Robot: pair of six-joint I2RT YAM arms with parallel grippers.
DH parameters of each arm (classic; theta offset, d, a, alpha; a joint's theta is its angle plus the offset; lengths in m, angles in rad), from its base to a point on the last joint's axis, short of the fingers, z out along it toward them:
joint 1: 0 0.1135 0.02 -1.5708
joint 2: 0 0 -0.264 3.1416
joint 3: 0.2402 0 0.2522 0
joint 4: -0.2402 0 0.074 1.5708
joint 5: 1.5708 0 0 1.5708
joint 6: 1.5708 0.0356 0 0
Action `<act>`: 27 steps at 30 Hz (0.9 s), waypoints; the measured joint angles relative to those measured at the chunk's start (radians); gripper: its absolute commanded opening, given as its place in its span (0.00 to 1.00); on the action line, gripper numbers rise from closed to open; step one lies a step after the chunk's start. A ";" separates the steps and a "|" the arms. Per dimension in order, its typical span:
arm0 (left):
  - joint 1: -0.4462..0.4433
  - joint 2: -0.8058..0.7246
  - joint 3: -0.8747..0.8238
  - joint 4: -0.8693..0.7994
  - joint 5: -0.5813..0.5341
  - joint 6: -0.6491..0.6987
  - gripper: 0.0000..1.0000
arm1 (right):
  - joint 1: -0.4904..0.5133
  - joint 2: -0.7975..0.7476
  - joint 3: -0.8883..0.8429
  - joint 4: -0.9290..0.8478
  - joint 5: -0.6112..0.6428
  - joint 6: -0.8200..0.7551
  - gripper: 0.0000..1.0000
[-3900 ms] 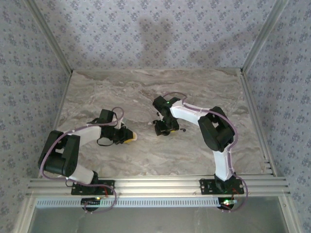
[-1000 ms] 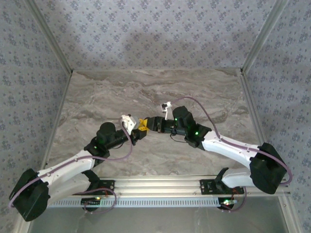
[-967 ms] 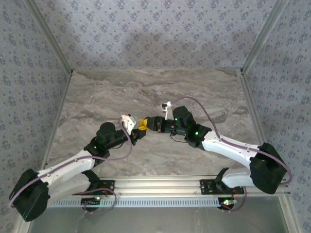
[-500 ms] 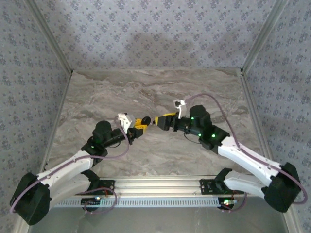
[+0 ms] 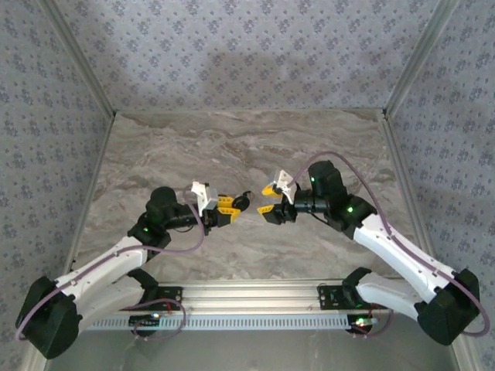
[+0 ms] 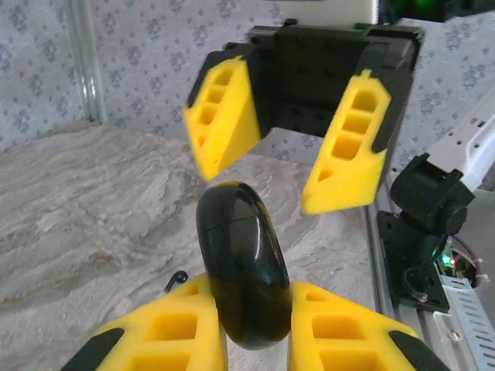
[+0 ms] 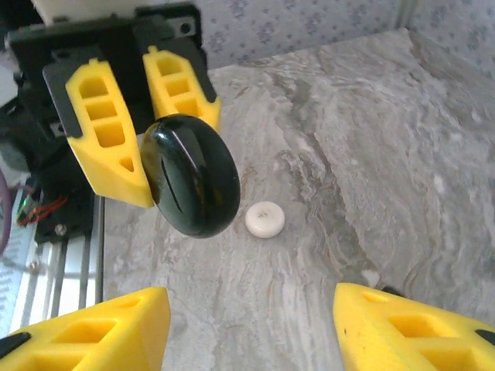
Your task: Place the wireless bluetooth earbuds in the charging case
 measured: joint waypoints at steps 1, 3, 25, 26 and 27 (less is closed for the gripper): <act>0.000 0.000 0.008 -0.001 0.010 0.004 0.14 | 0.000 0.021 0.027 -0.020 -0.015 -0.033 0.57; 0.000 0.000 0.016 -0.004 0.031 0.010 0.14 | 0.000 0.058 0.065 -0.045 -0.049 -0.088 0.56; -0.002 0.018 0.030 -0.060 0.082 0.051 0.15 | 0.011 0.184 0.157 -0.120 -0.254 -0.223 0.19; -0.002 0.018 0.032 -0.067 0.082 0.055 0.16 | 0.010 0.184 0.157 -0.126 -0.254 -0.225 0.19; -0.002 0.018 0.034 -0.075 0.082 0.059 0.18 | 0.009 0.184 0.158 -0.130 -0.254 -0.227 0.18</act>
